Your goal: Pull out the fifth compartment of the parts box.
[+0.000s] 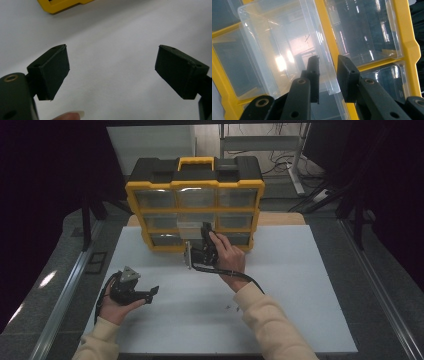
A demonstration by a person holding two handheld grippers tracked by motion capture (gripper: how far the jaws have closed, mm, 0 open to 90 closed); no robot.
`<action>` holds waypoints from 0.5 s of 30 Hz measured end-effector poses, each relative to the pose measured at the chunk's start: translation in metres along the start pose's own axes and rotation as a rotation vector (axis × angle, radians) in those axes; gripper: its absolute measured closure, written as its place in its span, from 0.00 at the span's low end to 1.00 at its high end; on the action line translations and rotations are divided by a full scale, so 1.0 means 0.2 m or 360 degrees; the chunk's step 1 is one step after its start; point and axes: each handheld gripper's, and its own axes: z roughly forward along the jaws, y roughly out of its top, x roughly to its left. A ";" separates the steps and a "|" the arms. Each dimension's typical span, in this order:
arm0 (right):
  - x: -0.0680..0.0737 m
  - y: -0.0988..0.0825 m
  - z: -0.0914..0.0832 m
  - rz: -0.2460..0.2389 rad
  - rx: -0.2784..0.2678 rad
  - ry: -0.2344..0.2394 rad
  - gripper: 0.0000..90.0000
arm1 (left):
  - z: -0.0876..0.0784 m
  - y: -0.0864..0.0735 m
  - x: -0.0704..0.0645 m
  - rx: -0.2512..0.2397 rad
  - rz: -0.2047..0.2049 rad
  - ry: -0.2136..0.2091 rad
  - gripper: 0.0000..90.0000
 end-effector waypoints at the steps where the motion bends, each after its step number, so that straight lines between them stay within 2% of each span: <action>1: 0.00 0.00 0.00 -0.0001 0.0003 0.0003 0.80 | 0.00 0.00 0.00 -0.0001 0.0000 0.0000 0.14; 15: 0.01 0.00 -0.03 0.0018 -0.0014 -0.0005 0.80 | 0.00 0.00 0.00 -0.0008 -0.0005 0.0002 0.14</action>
